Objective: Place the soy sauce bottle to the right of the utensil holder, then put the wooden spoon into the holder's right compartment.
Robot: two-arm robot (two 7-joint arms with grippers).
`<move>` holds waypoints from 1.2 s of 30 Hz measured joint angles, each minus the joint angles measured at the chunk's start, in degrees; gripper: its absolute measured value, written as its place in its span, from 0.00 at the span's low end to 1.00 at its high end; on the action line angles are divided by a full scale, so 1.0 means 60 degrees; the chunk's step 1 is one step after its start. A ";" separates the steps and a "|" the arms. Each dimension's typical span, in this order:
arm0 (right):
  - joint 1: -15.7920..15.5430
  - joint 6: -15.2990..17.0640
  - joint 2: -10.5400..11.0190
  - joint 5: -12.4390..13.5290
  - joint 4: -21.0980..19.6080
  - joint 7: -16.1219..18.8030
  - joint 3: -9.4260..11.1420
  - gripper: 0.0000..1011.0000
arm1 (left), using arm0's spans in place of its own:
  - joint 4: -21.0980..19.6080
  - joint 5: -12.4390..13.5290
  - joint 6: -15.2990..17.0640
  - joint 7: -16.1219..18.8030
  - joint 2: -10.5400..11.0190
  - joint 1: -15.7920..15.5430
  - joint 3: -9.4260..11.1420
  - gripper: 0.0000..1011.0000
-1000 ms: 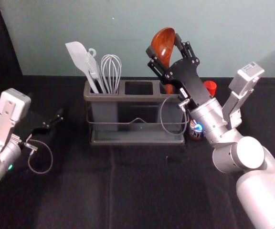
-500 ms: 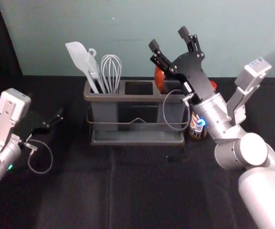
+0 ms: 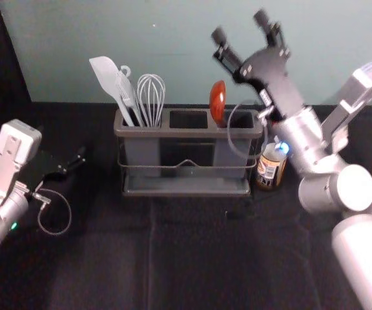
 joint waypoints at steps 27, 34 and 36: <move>0.0286 0.0435 0.1228 -0.0039 -0.0780 -0.0563 0.1259 0.99 | 0.0000 0.0000 0.0000 0.0000 0.0000 0.0000 0.0000 0.99; 0.0165 0.0624 0.1423 -0.0644 0.0012 -0.1101 0.1503 0.99 | 0.0000 0.0000 -0.0001 0.0000 0.0000 -0.0001 0.0000 0.99; 0.0091 0.0836 0.1459 -0.0895 0.0113 -0.1363 0.1539 0.99 | 0.0000 0.0000 0.0000 0.0000 0.0000 0.0000 0.0001 0.99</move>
